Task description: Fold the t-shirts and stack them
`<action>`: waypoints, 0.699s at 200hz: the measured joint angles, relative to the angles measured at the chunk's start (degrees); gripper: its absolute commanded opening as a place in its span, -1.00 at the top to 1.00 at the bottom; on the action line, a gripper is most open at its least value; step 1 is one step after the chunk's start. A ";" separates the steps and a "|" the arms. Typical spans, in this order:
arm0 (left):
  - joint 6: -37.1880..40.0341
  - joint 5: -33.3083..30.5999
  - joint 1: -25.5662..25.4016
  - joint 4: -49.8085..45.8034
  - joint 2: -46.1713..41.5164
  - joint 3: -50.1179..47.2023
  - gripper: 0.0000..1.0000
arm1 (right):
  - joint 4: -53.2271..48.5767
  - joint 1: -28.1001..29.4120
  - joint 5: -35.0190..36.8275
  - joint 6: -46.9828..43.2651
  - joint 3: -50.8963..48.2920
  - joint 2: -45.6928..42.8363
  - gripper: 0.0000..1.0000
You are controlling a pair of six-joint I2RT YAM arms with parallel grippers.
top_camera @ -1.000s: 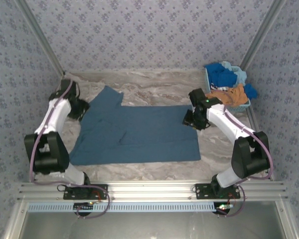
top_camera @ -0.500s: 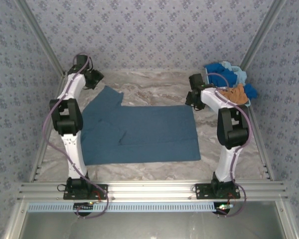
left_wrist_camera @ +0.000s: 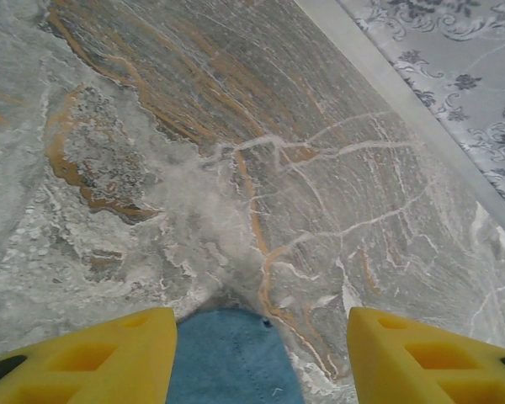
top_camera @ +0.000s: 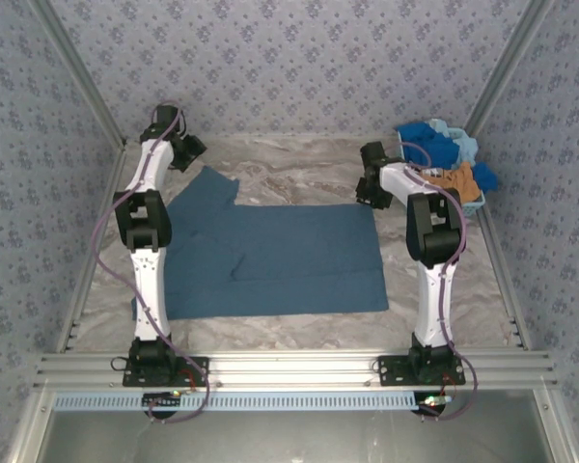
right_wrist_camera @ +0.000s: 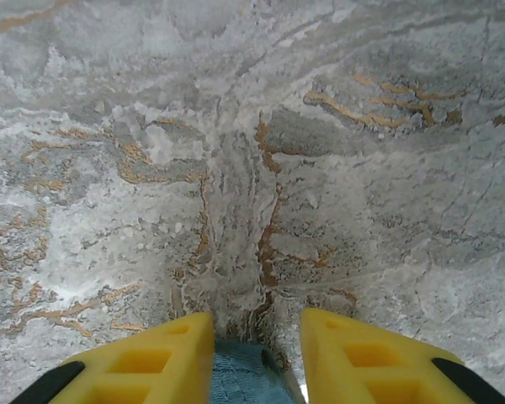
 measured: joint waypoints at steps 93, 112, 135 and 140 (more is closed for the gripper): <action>1.44 -6.84 -0.68 -2.99 5.81 7.52 -0.12 | -2.60 0.76 0.04 0.90 0.68 0.15 0.96; 1.38 -7.04 -1.62 -3.34 7.04 7.72 -0.12 | -2.75 1.03 0.02 0.90 0.72 0.15 1.00; 0.81 -7.10 -3.21 -3.89 7.72 7.72 -0.12 | -3.10 1.07 0.00 0.90 0.74 0.15 1.00; 0.74 -7.26 -3.58 -4.13 7.76 7.72 -0.12 | -3.10 1.07 -0.04 0.90 0.74 0.15 1.00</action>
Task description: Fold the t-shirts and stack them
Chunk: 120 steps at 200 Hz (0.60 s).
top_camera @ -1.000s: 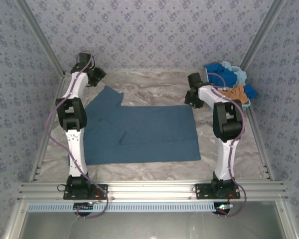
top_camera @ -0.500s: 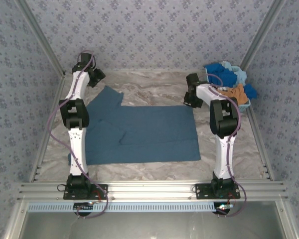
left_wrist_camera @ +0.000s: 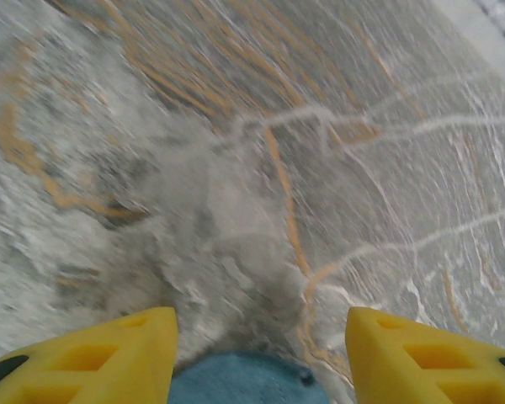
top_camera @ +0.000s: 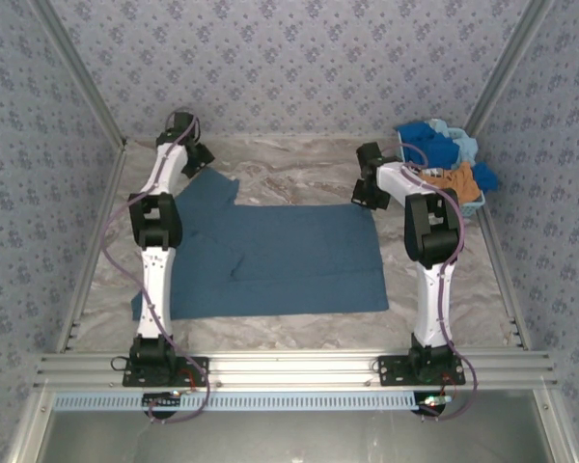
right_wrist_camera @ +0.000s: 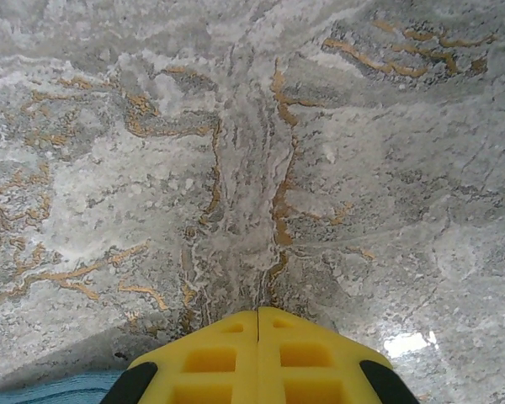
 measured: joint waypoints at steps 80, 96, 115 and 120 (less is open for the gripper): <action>-2.12 -4.87 -1.75 -6.95 3.02 6.14 0.13 | -0.17 -0.22 -0.85 0.20 0.00 -0.02 1.00; -2.86 -4.37 -1.66 -7.67 3.96 7.69 0.32 | -0.17 -0.22 -0.98 0.20 0.00 -0.02 1.00; -3.45 -3.32 -1.40 -8.59 4.66 8.92 0.61 | -0.17 -0.22 -1.01 0.20 0.00 -0.02 1.00; -3.48 -2.95 -1.33 -8.90 4.70 9.01 0.69 | -0.15 -0.22 -1.01 0.20 0.00 -0.02 1.00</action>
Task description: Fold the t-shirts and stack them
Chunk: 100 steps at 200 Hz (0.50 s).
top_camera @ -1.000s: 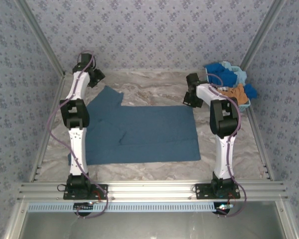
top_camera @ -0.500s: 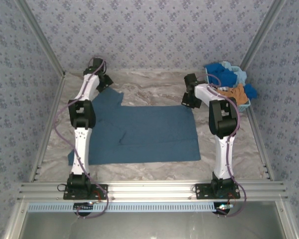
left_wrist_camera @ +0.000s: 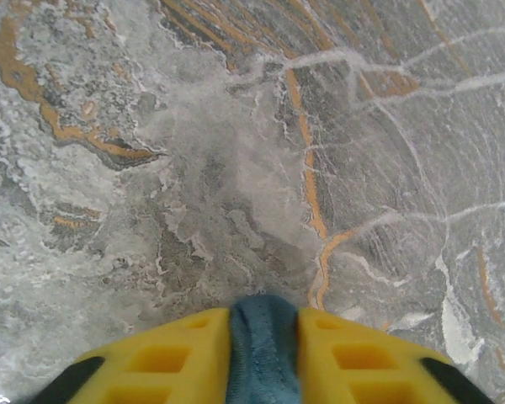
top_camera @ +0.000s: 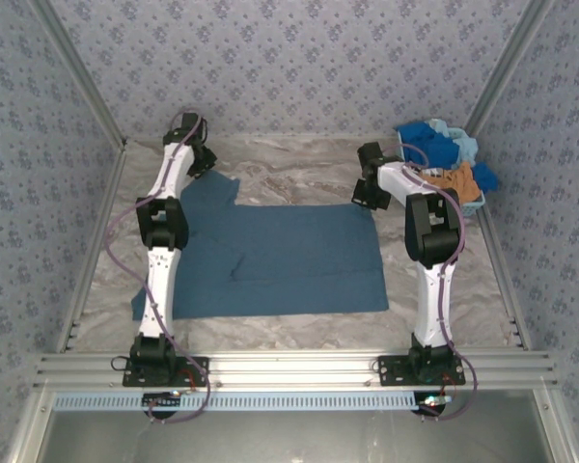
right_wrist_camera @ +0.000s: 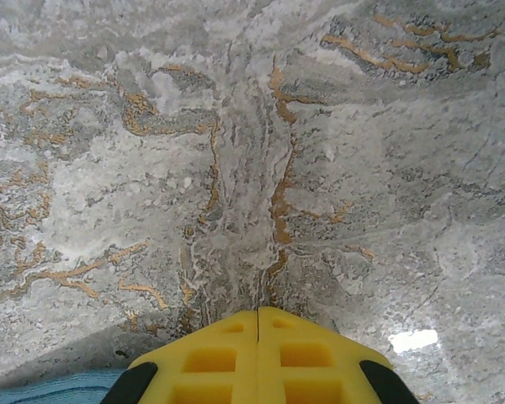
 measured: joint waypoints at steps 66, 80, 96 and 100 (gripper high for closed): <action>0.72 -0.46 -0.11 -2.47 -0.81 0.24 1.00 | 1.31 -0.02 -1.11 -0.09 -2.51 -1.62 1.00; 1.36 -1.29 -0.26 -3.13 -2.08 -0.83 1.00 | 1.90 -0.13 -1.62 -0.26 -4.15 -2.78 1.00; 2.36 -1.99 -0.46 -3.76 -5.46 -4.20 1.00 | 2.86 -0.22 -2.27 -0.66 -5.66 -4.07 1.00; 2.75 -2.14 -0.55 -3.82 -6.51 -5.38 1.00 | 3.28 -0.24 -2.40 -0.70 -6.08 -4.48 1.00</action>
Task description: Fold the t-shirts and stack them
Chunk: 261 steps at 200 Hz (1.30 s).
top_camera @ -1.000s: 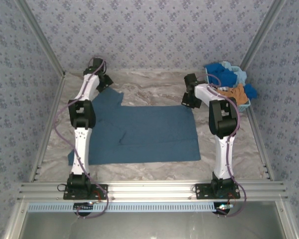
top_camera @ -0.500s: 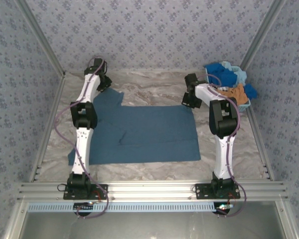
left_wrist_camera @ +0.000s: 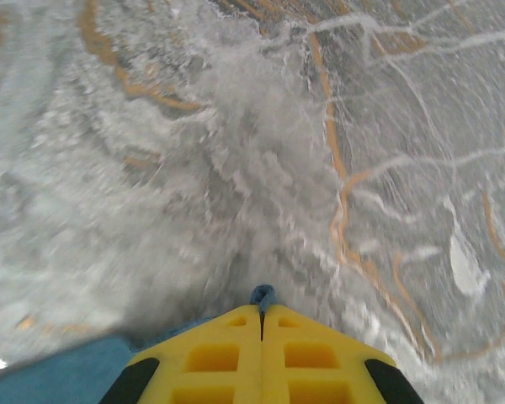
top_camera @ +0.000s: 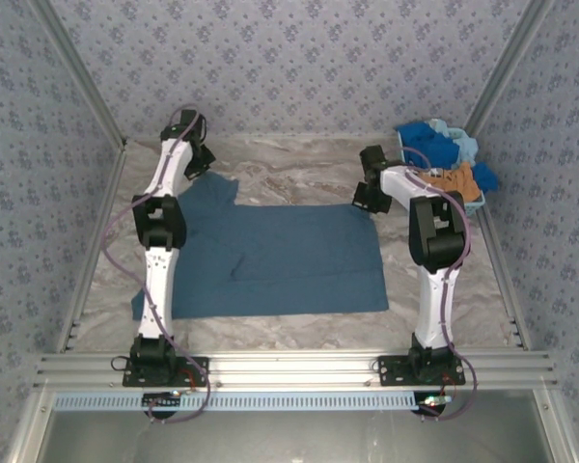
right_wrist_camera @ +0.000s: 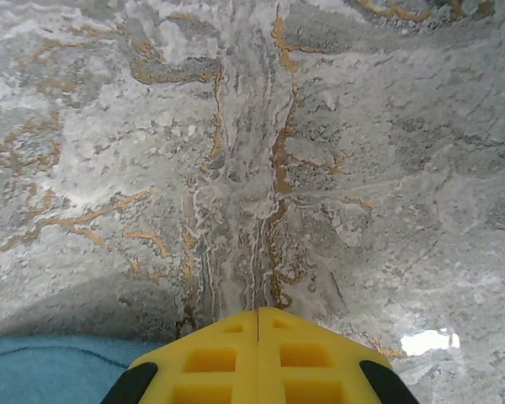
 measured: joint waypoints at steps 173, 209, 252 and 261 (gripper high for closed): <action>0.15 0.90 -0.83 4.02 -64.52 -72.30 1.00 | 4.48 3.02 2.43 -4.46 -18.80 -20.28 1.00; -0.72 1.11 -0.68 0.96 -74.31 -77.42 1.00 | 4.02 3.52 4.15 -4.22 -25.49 -26.14 1.00; -1.60 2.23 -0.57 -2.73 -79.95 -81.29 1.00 | 1.99 3.82 5.03 -3.56 -29.90 -28.79 1.00; -1.62 2.40 -0.57 -3.45 -81.11 -82.16 1.00 | 1.88 3.91 5.31 -3.54 -30.45 -29.16 1.00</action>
